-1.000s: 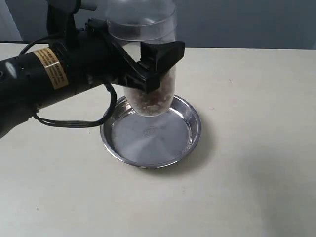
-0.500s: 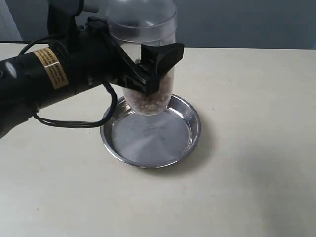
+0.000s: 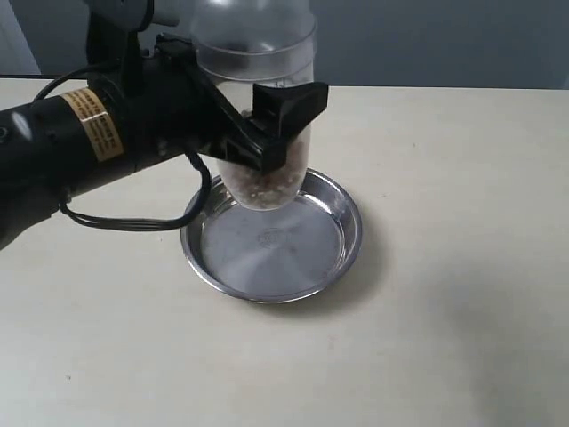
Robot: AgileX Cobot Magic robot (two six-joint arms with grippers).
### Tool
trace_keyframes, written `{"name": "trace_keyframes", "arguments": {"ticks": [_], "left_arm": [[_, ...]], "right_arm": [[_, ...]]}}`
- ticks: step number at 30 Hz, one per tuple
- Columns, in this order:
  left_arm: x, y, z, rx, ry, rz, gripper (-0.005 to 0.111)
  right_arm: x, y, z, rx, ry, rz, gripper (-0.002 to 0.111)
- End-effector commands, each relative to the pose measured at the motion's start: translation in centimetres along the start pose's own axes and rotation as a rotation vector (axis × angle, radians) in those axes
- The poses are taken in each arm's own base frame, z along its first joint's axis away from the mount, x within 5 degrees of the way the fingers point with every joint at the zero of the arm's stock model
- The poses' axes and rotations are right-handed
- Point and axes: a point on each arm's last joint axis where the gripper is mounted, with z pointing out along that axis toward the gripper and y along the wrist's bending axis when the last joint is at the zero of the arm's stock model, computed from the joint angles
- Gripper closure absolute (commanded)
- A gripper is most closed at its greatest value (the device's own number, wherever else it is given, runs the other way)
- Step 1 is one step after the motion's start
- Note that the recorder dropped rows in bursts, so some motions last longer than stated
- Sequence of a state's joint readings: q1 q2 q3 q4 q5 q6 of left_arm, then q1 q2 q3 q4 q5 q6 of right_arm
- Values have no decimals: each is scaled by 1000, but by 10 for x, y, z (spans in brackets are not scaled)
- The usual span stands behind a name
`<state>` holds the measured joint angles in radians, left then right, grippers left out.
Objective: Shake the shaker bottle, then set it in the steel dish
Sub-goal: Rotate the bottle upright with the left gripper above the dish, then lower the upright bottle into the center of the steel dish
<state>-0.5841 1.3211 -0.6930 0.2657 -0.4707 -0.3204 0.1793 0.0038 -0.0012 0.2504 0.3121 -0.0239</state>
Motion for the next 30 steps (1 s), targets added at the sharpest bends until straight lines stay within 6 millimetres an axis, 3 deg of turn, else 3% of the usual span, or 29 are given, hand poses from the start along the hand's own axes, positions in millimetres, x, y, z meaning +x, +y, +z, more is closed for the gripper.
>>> {"name": "trace_keyframes", "arguments": {"ticks": [1, 16, 23, 30], "left_arm": [[-5, -2, 2, 13, -45, 6, 106], [38, 15, 38, -36, -57, -3, 106], [64, 29, 16, -151, -118, -38, 106], [70, 29, 16, -145, -123, -34, 106]], "right_arm": [[0, 0, 0, -3, -8, 0, 109], [0, 0, 0, -4, -8, 3, 109], [0, 0, 0, -4, -8, 3, 109], [0, 0, 0, -4, -8, 3, 109]]}}
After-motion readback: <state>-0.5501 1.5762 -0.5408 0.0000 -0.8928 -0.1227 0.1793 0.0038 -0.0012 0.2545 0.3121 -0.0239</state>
